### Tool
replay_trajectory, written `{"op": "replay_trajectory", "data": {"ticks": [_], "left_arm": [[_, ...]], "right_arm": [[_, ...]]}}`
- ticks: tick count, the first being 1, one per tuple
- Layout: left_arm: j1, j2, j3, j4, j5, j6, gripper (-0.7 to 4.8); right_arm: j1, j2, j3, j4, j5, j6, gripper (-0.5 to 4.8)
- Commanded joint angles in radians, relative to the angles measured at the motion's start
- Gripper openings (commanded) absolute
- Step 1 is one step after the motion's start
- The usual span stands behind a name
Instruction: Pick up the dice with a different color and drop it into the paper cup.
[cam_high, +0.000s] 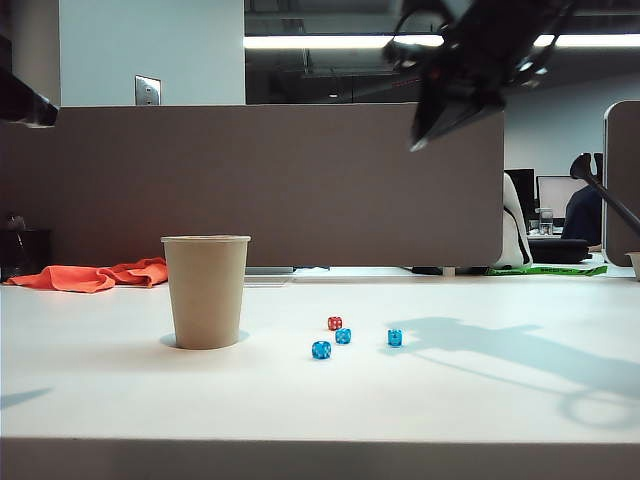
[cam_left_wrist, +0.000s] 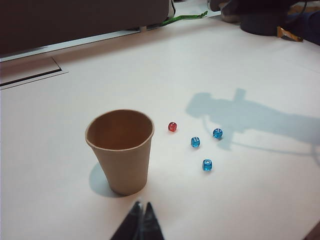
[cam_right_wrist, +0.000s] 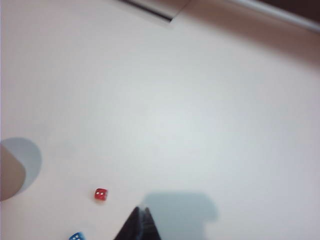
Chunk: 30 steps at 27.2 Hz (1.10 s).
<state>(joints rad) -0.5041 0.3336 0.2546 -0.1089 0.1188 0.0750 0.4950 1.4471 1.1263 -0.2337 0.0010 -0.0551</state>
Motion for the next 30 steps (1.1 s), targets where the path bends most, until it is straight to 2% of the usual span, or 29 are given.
{"op": "replay_trajectory", "data": {"ticks": [1, 8, 13, 18, 20, 25, 30], "left_arm": [[0.002, 0.001, 0.006, 0.013, -0.001, 0.003, -0.06], [0.002, 0.001, 0.006, 0.012, -0.003, 0.002, -0.06], [0.002, 0.001, 0.006, 0.014, -0.003, -0.031, -0.06], [0.002, 0.001, 0.006, 0.014, -0.003, -0.031, -0.06], [0.002, 0.001, 0.006, 0.014, -0.002, -0.031, -0.06], [0.002, 0.0, 0.006, 0.014, -0.003, -0.046, -0.06], [0.002, 0.0, 0.006, 0.014, -0.003, -0.079, -0.06]], "right_arm": [[0.013, 0.069, 0.093, -0.085, 0.001, 0.042, -0.05], [0.04, 0.16, 0.142, -0.053, 0.0, 0.142, -0.05], [0.085, 0.225, 0.142, -0.034, 0.011, 0.146, -0.04], [0.161, 0.289, 0.142, -0.024, 0.166, 0.146, 0.04], [0.178, 0.302, 0.141, -0.024, 0.185, 0.155, 0.04], [0.2, 0.331, 0.141, -0.023, 0.184, 0.195, 0.34], [0.204, 0.356, 0.141, -0.019, 0.184, 0.224, 0.88]]}}
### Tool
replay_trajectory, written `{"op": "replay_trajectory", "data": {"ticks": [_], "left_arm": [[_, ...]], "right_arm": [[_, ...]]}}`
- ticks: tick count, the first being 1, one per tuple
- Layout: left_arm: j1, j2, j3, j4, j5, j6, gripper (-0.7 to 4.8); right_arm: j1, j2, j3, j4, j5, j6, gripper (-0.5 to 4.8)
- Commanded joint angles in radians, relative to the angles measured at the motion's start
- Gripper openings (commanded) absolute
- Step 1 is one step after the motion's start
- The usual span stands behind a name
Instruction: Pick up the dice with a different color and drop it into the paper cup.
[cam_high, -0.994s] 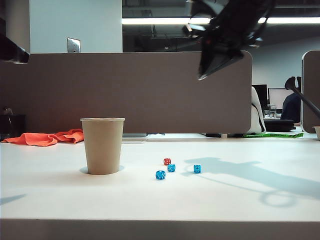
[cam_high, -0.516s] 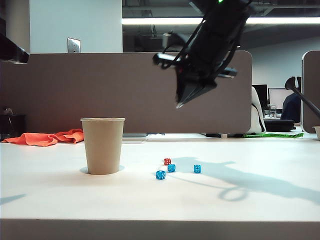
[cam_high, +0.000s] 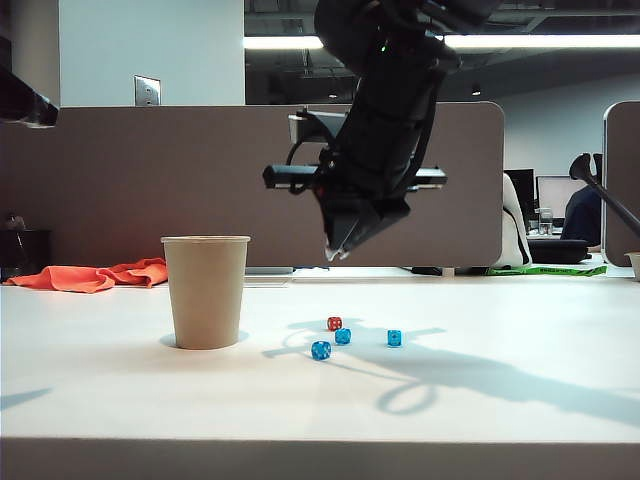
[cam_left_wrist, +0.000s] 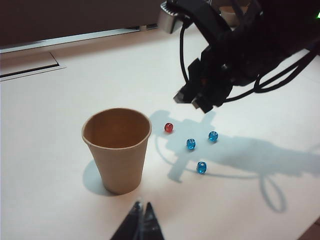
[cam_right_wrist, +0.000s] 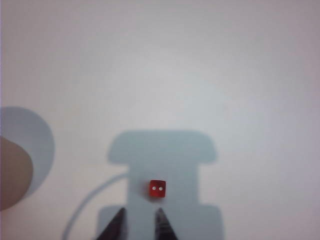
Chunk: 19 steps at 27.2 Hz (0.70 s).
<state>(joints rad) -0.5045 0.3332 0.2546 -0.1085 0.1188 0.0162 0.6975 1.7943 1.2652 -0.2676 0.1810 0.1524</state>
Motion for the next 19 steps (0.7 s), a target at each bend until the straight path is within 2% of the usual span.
{"op": "replay_trajectory", "data": {"ticks": [1, 4, 19], "left_arm": [[0.002, 0.0, 0.006, 0.015, -0.003, -0.028, -0.06], [0.002, 0.0, 0.006, 0.023, -0.003, -0.033, -0.06], [0.002, 0.0, 0.006, 0.045, -0.003, -0.062, -0.06]], "right_arm": [[0.0, 0.012, 0.002, 0.012, 0.005, 0.017, 0.91], [-0.002, 0.033, 0.002, 0.011, 0.004, 0.017, 1.2], [-0.001, 0.08, 0.002, 0.026, 0.0, 0.017, 1.22]]}}
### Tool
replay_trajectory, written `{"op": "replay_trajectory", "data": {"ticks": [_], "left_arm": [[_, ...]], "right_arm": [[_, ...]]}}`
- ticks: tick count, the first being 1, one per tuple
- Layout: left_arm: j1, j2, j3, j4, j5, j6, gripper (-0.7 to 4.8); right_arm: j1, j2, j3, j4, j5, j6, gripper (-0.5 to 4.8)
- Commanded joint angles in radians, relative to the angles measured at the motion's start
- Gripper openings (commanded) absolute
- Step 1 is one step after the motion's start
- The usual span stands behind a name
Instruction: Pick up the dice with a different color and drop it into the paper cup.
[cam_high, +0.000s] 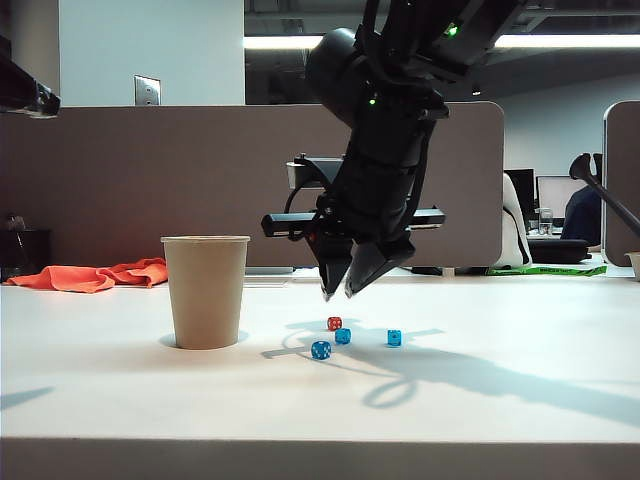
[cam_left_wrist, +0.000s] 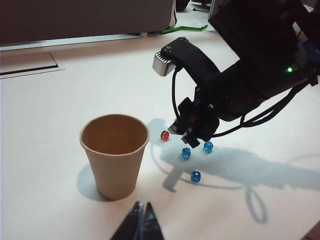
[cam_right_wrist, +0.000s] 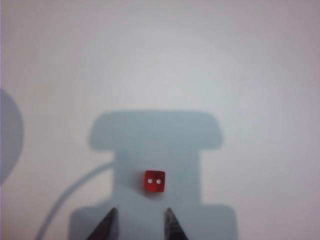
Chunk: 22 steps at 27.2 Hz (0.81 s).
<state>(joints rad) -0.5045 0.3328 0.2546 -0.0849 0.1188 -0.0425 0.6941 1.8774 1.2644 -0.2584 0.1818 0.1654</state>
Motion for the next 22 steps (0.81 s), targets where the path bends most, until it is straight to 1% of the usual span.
{"op": "replay_trajectory", "data": {"ticks": [1, 3, 5, 6, 22], "left_arm": [[0.002, 0.001, 0.006, 0.021, -0.003, -0.003, -0.06], [0.002, 0.001, 0.006, 0.021, -0.003, -0.011, -0.06], [0.002, 0.001, 0.006, 0.022, -0.003, -0.026, -0.06], [0.002, 0.001, 0.006, 0.022, -0.003, -0.026, -0.06], [0.002, 0.001, 0.006, 0.022, -0.003, -0.026, -0.06]], "right_arm": [[0.003, -0.003, 0.003, 0.019, 0.0, 0.004, 1.22], [0.003, -0.003, 0.003, 0.023, 0.0, 0.003, 1.25], [0.003, -0.003, 0.003, 0.027, 0.0, 0.003, 1.76], [0.003, -0.003, 0.003, 0.03, 0.0, 0.003, 1.92], [0.003, 0.001, 0.003, 0.055, -0.005, 0.003, 1.89]]}}
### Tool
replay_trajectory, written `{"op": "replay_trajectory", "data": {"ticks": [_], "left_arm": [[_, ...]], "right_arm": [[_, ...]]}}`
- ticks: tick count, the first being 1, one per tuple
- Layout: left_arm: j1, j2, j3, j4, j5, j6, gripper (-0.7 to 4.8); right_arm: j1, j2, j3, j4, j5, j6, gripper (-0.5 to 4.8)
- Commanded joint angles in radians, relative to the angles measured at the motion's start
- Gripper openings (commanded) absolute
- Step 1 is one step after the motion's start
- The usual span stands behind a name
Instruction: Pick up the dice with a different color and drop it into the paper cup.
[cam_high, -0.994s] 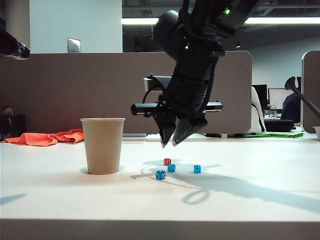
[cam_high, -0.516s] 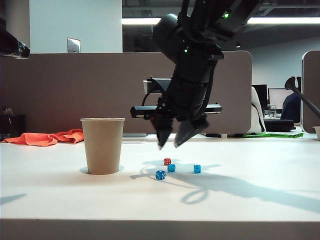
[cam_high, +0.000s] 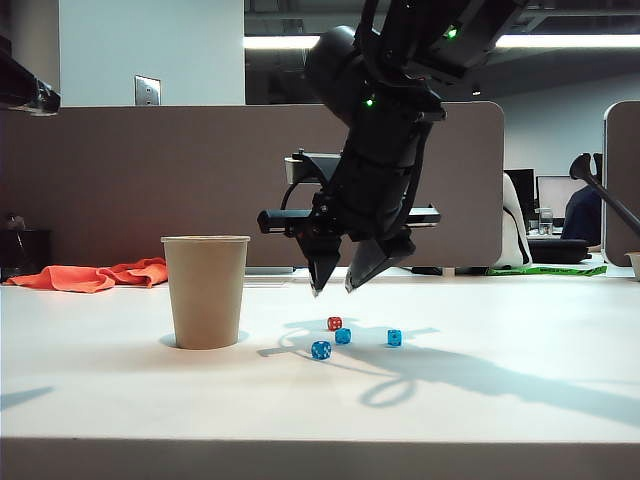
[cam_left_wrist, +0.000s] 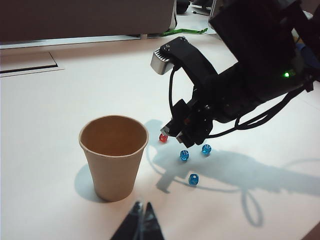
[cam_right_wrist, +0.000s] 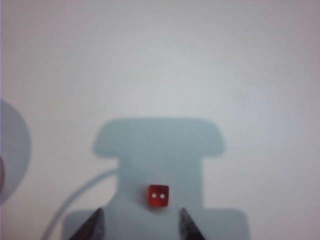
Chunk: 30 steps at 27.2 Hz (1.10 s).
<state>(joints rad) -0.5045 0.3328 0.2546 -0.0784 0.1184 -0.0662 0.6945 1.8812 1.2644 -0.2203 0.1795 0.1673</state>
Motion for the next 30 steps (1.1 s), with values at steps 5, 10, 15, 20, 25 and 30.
{"op": "replay_trajectory", "data": {"ticks": [5, 10, 15, 20, 25, 30], "left_arm": [[0.002, 0.001, 0.006, 0.016, -0.003, -0.002, -0.06], [0.002, 0.001, 0.006, 0.015, -0.002, -0.002, -0.06], [0.002, 0.001, 0.006, 0.015, -0.002, -0.002, -0.06], [0.002, 0.001, 0.006, 0.015, -0.002, -0.002, -0.06], [0.002, 0.001, 0.006, 0.015, -0.002, -0.002, -0.06], [0.002, 0.001, 0.006, 0.015, -0.003, -0.002, -0.06]], "right_arm": [[0.002, -0.003, 0.003, 0.017, -0.003, 0.002, 1.67], [0.002, -0.003, 0.003, 0.017, -0.002, 0.002, 1.67], [0.002, -0.003, 0.003, 0.022, -0.002, 0.002, 1.67], [0.002, 0.01, 0.003, 0.03, -0.006, 0.002, 1.67], [0.002, 0.03, 0.003, 0.031, -0.019, 0.002, 1.67], [0.002, 0.043, 0.003, 0.033, -0.021, 0.002, 1.67]]}}
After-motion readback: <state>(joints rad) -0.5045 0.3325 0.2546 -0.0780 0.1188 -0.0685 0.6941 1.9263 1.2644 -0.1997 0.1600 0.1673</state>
